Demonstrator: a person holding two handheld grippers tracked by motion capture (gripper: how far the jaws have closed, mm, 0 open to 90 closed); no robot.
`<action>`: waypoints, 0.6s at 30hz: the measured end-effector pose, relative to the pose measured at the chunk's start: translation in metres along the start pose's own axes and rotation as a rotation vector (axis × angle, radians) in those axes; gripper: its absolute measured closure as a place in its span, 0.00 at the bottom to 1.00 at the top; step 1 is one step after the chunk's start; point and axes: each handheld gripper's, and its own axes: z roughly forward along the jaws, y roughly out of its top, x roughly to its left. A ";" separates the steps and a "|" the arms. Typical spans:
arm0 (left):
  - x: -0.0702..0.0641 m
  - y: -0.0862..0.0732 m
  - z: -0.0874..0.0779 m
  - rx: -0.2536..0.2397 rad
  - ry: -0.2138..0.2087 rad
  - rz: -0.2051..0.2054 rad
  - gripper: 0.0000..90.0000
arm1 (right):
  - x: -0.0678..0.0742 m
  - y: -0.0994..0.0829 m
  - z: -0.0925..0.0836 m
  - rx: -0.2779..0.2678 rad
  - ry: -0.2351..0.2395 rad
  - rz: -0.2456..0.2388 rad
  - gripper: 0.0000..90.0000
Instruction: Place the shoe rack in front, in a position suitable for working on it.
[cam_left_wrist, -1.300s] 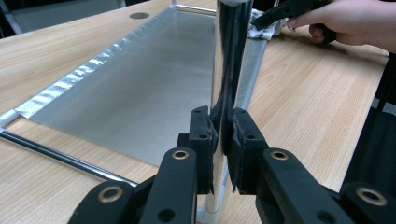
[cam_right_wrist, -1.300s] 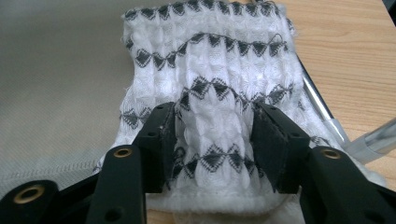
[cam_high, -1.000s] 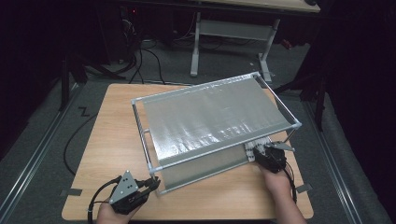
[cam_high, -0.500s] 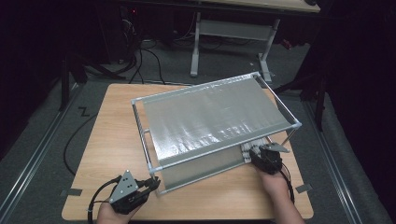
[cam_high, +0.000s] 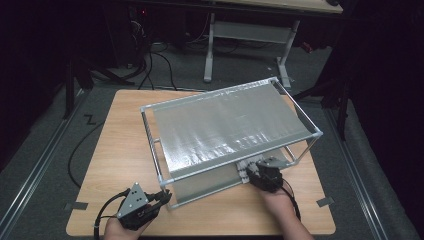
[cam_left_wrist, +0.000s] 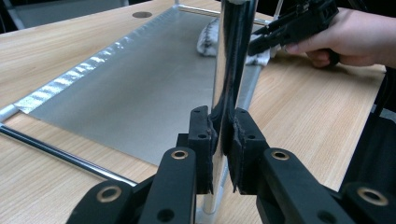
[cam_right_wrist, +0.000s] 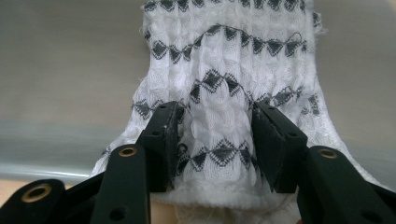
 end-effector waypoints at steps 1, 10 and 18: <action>0.000 0.000 0.000 0.000 0.000 0.000 0.90 | 0.008 0.001 0.001 0.000 0.020 -0.006 0.58; 0.001 0.000 0.000 -0.001 -0.005 -0.002 0.90 | 0.072 0.008 0.010 0.015 0.090 -0.100 0.58; 0.001 0.000 0.000 -0.003 -0.005 0.004 0.90 | 0.109 0.015 0.017 0.029 0.127 -0.159 0.59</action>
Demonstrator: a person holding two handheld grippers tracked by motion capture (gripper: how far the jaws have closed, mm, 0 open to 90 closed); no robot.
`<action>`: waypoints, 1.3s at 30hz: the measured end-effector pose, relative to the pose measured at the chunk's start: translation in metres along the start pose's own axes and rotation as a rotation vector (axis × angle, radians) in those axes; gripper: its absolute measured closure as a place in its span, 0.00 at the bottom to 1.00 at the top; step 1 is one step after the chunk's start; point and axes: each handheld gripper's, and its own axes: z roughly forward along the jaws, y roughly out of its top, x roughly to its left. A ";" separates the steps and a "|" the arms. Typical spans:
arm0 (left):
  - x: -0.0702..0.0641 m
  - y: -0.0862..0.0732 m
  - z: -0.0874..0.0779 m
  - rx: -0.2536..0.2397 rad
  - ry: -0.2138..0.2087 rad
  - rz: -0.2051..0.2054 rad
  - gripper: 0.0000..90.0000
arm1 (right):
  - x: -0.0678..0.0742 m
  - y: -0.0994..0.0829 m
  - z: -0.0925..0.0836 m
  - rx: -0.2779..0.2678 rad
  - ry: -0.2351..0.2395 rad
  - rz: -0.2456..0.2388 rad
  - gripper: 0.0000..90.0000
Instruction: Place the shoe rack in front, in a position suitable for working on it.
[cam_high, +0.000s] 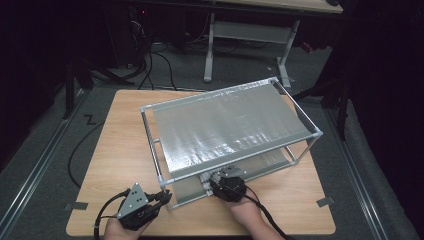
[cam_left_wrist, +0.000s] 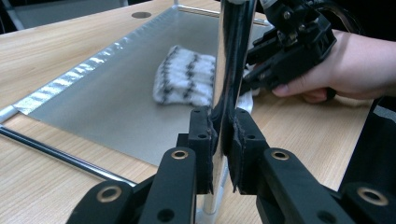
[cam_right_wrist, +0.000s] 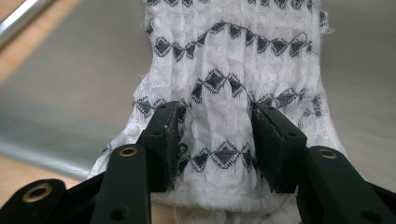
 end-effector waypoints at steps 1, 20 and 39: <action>0.000 0.000 0.000 0.000 0.001 0.002 0.90 | 0.004 0.001 0.000 0.000 0.011 0.002 0.59; 0.000 -0.001 0.000 -0.004 -0.004 0.005 0.90 | 0.072 0.013 0.011 -0.036 0.197 -0.151 0.60; 0.000 -0.001 0.001 -0.007 -0.010 0.007 0.90 | 0.058 0.010 0.013 -0.069 0.145 -0.174 0.60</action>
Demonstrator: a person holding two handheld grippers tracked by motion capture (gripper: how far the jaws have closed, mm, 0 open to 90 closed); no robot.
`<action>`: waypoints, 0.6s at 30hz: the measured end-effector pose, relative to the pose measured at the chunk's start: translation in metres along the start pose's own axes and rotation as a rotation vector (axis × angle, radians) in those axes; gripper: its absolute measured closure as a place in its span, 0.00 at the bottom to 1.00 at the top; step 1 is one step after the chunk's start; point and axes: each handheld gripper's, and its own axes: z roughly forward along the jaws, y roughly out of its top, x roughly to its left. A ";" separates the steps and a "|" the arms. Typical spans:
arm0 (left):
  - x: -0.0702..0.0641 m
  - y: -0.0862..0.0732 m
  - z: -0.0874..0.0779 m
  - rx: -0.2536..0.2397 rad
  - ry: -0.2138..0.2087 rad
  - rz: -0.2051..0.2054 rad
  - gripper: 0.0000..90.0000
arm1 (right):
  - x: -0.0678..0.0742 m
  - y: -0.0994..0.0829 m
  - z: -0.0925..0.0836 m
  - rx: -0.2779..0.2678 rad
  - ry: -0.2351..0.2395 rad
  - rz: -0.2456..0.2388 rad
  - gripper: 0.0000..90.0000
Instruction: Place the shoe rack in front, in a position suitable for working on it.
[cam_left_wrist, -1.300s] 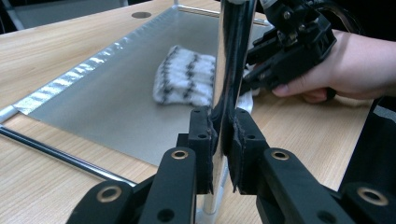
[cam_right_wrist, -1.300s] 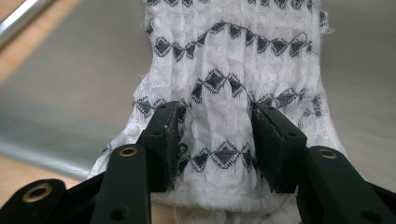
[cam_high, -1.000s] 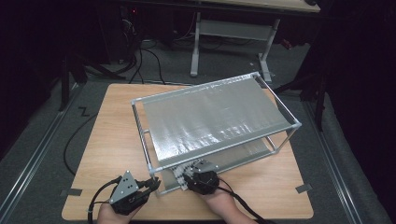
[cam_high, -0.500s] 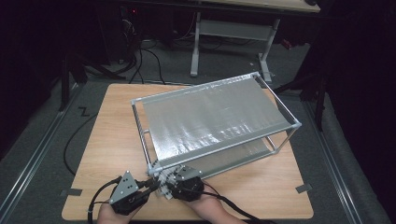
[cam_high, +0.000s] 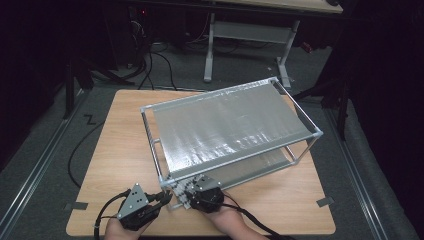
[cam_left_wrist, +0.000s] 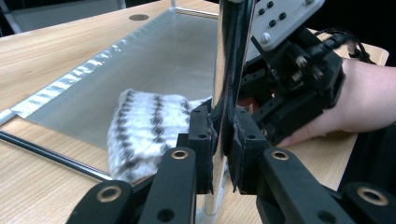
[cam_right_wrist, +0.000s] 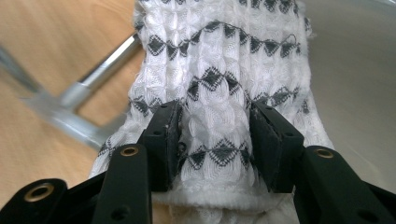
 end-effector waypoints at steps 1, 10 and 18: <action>0.000 0.000 0.000 0.000 0.001 -0.001 0.90 | -0.002 -0.001 -0.002 0.018 -0.005 0.030 0.60; 0.000 0.000 0.001 -0.003 -0.003 -0.008 0.90 | -0.025 -0.010 -0.010 0.025 -0.062 0.045 0.60; -0.001 0.000 0.003 -0.006 0.000 -0.005 0.90 | -0.044 -0.017 -0.016 0.033 -0.097 0.085 0.59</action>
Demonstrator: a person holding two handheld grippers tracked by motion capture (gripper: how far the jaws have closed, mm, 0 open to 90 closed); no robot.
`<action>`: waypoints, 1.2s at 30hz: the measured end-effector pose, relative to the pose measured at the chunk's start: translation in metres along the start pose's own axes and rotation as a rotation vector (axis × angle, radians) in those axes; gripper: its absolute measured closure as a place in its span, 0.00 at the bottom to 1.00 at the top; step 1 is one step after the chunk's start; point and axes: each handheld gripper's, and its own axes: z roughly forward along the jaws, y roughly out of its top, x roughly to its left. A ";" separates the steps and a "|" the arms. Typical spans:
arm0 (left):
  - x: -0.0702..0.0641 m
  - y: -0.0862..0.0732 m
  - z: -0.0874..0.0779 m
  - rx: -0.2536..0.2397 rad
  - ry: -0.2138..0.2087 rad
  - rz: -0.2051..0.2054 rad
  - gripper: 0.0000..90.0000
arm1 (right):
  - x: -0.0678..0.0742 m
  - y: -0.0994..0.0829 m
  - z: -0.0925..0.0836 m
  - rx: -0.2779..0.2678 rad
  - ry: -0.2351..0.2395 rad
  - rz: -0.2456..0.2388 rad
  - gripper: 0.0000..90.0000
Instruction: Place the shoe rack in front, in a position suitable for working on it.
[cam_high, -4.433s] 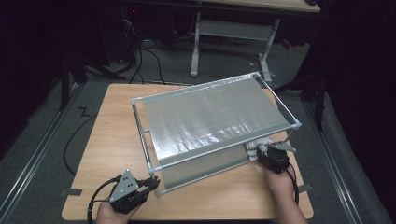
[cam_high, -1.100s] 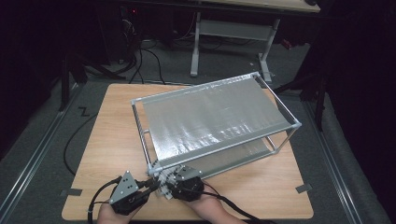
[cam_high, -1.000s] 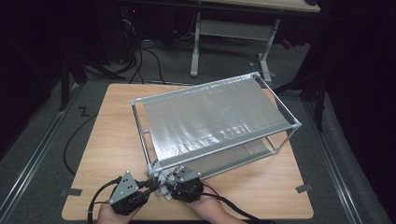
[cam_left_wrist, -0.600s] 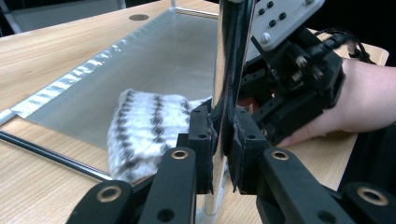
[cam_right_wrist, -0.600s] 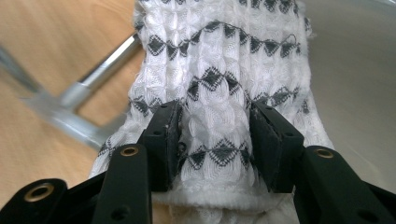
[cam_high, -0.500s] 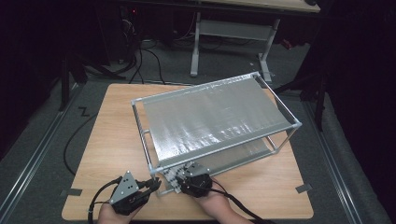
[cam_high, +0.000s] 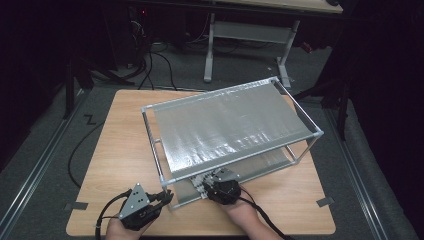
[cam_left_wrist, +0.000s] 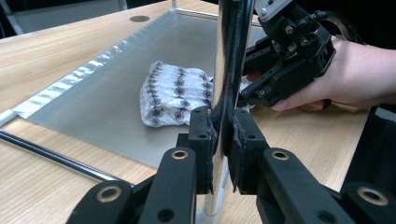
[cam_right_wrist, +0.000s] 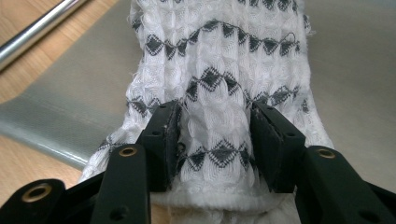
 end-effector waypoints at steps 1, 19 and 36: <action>0.000 0.000 0.000 -0.001 -0.001 -0.001 0.90 | 0.001 0.000 -0.001 0.017 0.000 0.024 0.59; 0.001 0.000 0.003 -0.010 -0.022 -0.019 0.89 | -0.059 -0.016 -0.017 0.043 -0.081 0.115 0.60; 0.001 0.000 0.005 -0.016 -0.022 -0.021 0.89 | -0.123 -0.039 -0.037 0.048 -0.236 0.198 0.62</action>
